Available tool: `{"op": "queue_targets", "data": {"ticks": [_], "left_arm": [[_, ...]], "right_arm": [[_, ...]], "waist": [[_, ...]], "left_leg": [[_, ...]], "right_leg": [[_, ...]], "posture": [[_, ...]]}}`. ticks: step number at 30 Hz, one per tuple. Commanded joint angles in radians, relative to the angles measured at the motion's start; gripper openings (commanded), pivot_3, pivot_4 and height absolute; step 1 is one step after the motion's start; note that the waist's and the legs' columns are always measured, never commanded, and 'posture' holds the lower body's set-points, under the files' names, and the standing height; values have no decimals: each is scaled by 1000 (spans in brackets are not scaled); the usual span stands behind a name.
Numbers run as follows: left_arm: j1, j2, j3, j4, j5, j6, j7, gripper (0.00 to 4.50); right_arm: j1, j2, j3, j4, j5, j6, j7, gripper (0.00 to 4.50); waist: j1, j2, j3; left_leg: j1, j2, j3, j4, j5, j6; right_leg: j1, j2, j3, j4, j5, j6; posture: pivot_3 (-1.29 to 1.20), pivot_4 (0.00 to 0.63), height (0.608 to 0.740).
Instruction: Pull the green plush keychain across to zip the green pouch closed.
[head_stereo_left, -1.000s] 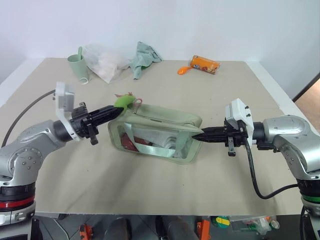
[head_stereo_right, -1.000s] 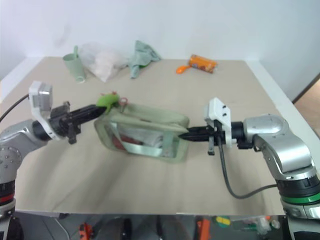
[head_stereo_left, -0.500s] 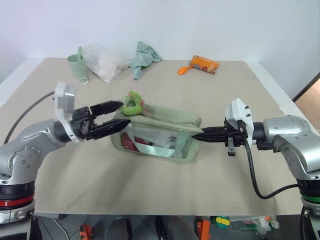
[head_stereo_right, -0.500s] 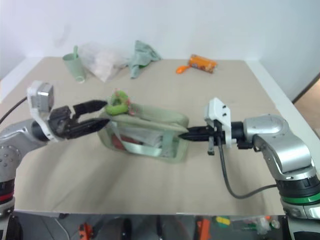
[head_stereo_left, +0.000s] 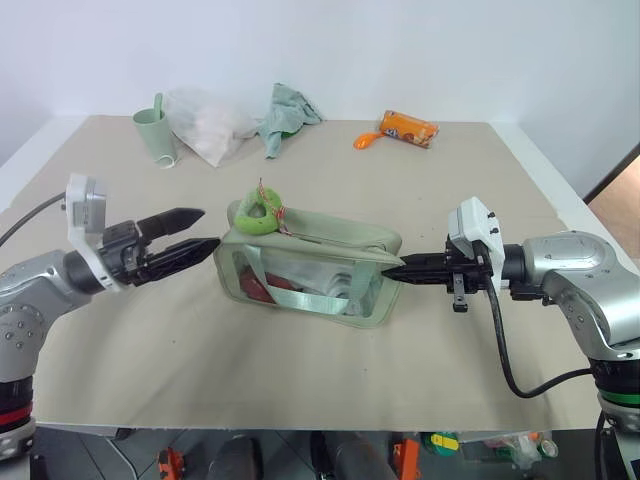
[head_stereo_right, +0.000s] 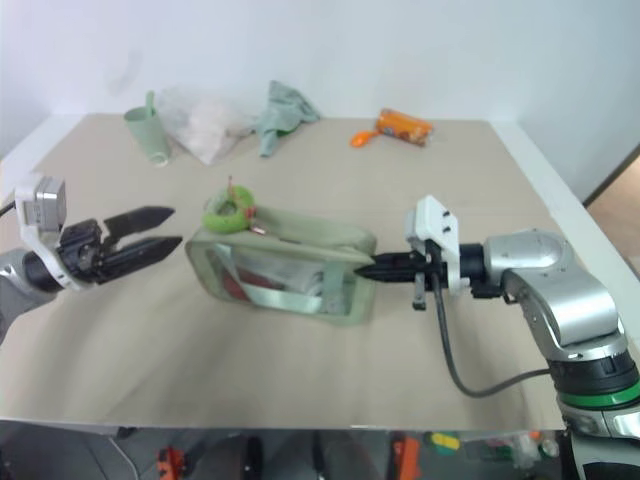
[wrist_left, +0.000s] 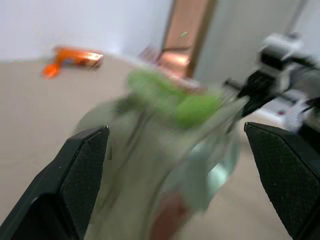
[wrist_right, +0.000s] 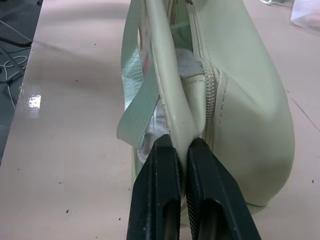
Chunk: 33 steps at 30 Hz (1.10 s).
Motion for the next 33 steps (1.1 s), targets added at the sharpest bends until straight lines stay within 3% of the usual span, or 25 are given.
{"op": "queue_targets", "data": {"ticks": [1,11,12,24,30,31,33], "left_arm": [[30,25,13,2,57,-49,-41,4475],[32,-51,-71,8,115,-66,-46,4475],[25,-58,-75,17,116,-65,-43,3948],[1,-92,-84,30,125,-54,-63,41],[15,-84,-86,10,141,-61,-67,41],[23,-82,-87,2,141,-59,-73,0],[35,-81,-89,-5,145,-60,-79,0]], "right_arm": [[-8,-2,-4,-21,4,-3,-1,0],[-10,-9,-9,-28,10,6,-1,0],[-8,-11,-11,-31,12,8,-1,0],[9,-24,-29,-50,21,20,-8,0],[11,-27,-40,-52,55,45,2,0],[9,-27,-44,-54,67,52,6,720],[0,-24,-50,-52,82,63,1,1415]], "waist": [[0,0,0],[-1,0,0],[-1,0,0],[0,0,0],[0,0,0],[0,0,0],[0,0,0]], "left_leg": [[0,0,0,0,0,0],[0,0,1,0,0,0],[0,0,1,0,0,0],[0,0,0,0,0,0],[-1,-1,0,0,0,0],[-1,-1,0,0,0,0],[-1,-1,0,0,0,0]], "right_leg": [[0,0,0,0,0,0],[0,0,1,0,0,0],[0,0,1,0,0,0],[0,-1,1,0,0,0],[0,-1,1,0,0,0],[0,-1,1,0,0,0],[0,-1,1,0,0,0]], "posture": [[0,150,737],[0,150,737],[0,150,737],[0,150,737],[0,150,737],[0,150,737],[0,150,737]]}}
